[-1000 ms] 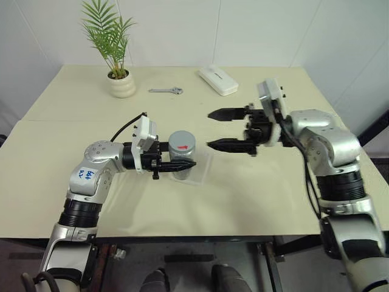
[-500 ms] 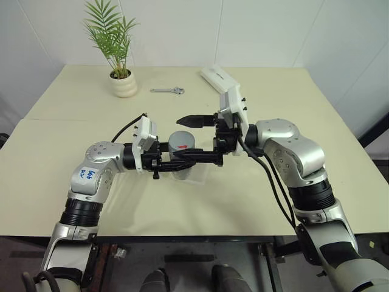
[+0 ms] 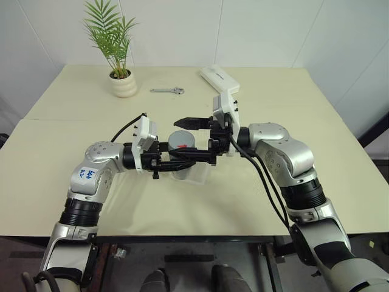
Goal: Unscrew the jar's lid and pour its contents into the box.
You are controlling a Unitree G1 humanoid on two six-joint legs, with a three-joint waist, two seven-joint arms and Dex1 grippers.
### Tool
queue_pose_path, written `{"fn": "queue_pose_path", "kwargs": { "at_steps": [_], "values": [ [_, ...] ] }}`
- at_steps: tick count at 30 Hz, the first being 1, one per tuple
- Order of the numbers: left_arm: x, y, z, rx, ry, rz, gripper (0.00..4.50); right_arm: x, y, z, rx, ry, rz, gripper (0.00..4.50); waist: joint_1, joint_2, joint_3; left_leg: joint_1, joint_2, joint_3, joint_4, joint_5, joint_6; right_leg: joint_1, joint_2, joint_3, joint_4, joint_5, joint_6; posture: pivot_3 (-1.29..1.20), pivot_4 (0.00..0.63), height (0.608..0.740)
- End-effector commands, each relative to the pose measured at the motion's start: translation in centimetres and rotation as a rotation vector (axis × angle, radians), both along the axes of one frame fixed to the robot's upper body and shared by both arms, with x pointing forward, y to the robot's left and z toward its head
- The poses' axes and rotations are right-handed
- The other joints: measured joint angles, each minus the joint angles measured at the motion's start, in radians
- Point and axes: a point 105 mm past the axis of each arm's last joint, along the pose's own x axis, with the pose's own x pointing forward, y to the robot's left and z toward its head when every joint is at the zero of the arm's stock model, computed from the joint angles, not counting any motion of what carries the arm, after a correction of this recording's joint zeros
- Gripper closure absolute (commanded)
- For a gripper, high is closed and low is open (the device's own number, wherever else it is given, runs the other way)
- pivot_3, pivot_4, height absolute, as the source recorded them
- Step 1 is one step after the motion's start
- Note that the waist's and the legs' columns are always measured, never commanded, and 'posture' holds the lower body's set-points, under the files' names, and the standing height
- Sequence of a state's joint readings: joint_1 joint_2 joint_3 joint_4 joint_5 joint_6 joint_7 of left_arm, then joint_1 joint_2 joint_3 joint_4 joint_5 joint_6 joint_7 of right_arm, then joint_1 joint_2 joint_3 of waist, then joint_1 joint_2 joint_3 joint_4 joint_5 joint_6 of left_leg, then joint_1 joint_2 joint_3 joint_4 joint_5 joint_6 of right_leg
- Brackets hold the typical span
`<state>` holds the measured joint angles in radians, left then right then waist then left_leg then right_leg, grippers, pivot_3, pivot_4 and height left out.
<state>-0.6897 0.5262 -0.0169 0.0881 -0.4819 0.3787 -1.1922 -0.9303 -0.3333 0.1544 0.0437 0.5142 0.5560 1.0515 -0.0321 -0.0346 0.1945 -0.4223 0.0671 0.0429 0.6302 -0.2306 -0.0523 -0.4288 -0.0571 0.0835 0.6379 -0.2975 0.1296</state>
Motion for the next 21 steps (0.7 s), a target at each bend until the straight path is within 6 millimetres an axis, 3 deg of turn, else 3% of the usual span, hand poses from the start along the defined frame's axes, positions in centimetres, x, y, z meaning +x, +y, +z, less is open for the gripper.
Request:
{"fn": "queue_pose_path", "kwargs": {
  "at_steps": [1, 12, 21],
  "values": [
    [-0.6, -0.2, 0.7, -0.003, -0.045, -0.024, 2.57, 0.1, -0.7, 2.3, 0.055, -0.050, -0.013, 0.03, 0.000, 0.000, 0.000, 0.000, 0.000, 0.000, 0.000, 0.000, 0.000, 0.000, 0.000, 0.000, 0.000, 0.000, 0.000, 0.00, 0.150, 0.740],
    [-0.5, -0.2, 0.8, -0.009, -0.051, -0.018, 2.57, 3.2, -4.3, 2.4, 0.026, -0.095, -0.168, 0.03, 0.000, 0.000, 0.000, 0.000, 0.000, 0.000, 0.000, 0.000, 0.000, 0.000, 0.000, 0.000, 0.000, 0.000, 0.000, 0.00, 0.150, 0.740],
    [-0.5, -0.1, 0.8, -0.009, -0.053, -0.018, 2.57, 4.7, -9.1, 2.3, 0.008, -0.083, -0.257, 0.03, -0.007, 0.000, 0.000, 0.000, 0.000, 0.001, -0.001, 0.000, 0.000, 0.000, 0.000, 0.001, -0.001, 0.000, 0.000, 0.00, 0.150, 0.740]
  ]
}}
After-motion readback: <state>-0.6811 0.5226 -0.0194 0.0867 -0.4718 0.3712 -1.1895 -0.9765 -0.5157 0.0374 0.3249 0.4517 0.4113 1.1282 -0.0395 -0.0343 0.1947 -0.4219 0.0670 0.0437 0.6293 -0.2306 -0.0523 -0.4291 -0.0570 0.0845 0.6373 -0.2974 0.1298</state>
